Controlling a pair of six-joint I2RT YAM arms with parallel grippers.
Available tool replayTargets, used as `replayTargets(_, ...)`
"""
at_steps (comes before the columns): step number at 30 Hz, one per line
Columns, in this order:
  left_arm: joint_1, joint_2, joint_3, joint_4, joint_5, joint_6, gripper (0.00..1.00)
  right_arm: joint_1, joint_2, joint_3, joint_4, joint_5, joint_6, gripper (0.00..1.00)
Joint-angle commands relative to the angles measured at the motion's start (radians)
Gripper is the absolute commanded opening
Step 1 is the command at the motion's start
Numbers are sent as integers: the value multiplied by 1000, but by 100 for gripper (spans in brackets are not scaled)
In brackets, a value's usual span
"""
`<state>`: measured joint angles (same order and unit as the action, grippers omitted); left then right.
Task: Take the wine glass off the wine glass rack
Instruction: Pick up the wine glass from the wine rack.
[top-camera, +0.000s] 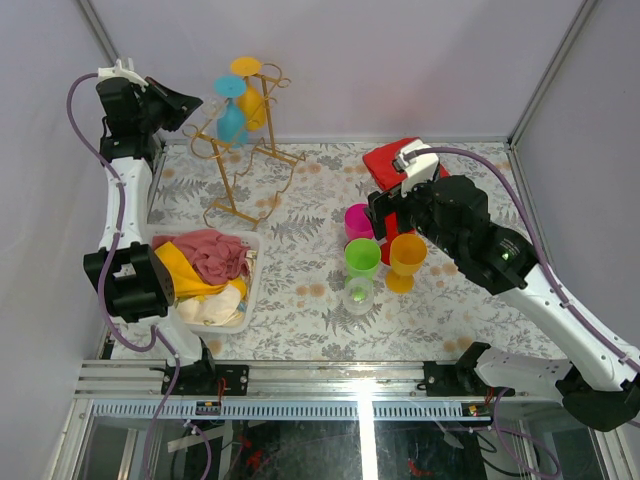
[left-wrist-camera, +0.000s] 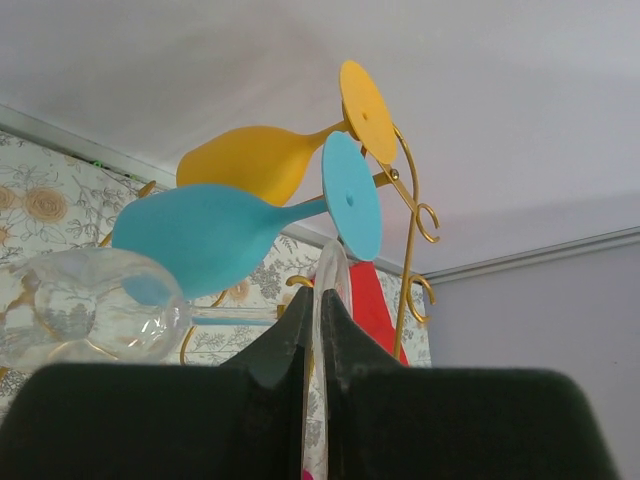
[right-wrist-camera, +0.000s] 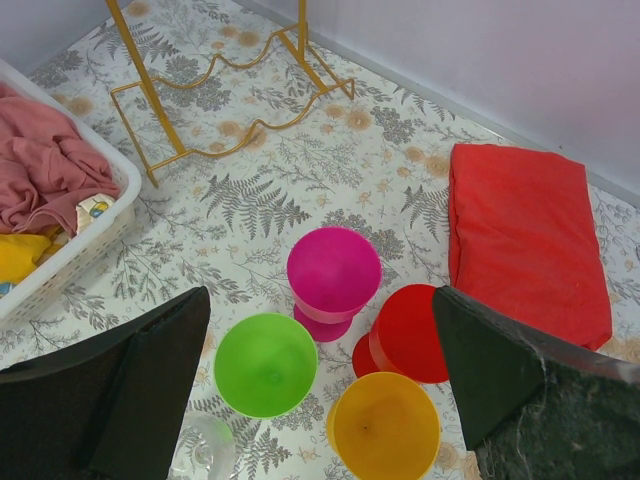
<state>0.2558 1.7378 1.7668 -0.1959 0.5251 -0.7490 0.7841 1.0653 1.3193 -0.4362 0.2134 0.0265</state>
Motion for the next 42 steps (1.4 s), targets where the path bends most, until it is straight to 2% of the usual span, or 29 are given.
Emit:
replayTargets(1,-6,-14,15,56,38,-46,0,-5,-25,6,29,-16,-2,99)
replayTargets(12,-6,-40,18,125,4,-137,0,-6,-34,0,27,-2,-10,99)
replayTargets(20,-5,-66,17,102,-68,-100,0,-6,-33,-2,30,0,-9,99)
replayTargets(32,-2,-67,34,125,-97,-81,0,-6,-34,0,25,6,-10,99)
replayTargets(42,-1,-29,56,153,-60,-103,0,-6,-37,-5,24,10,-12,99)
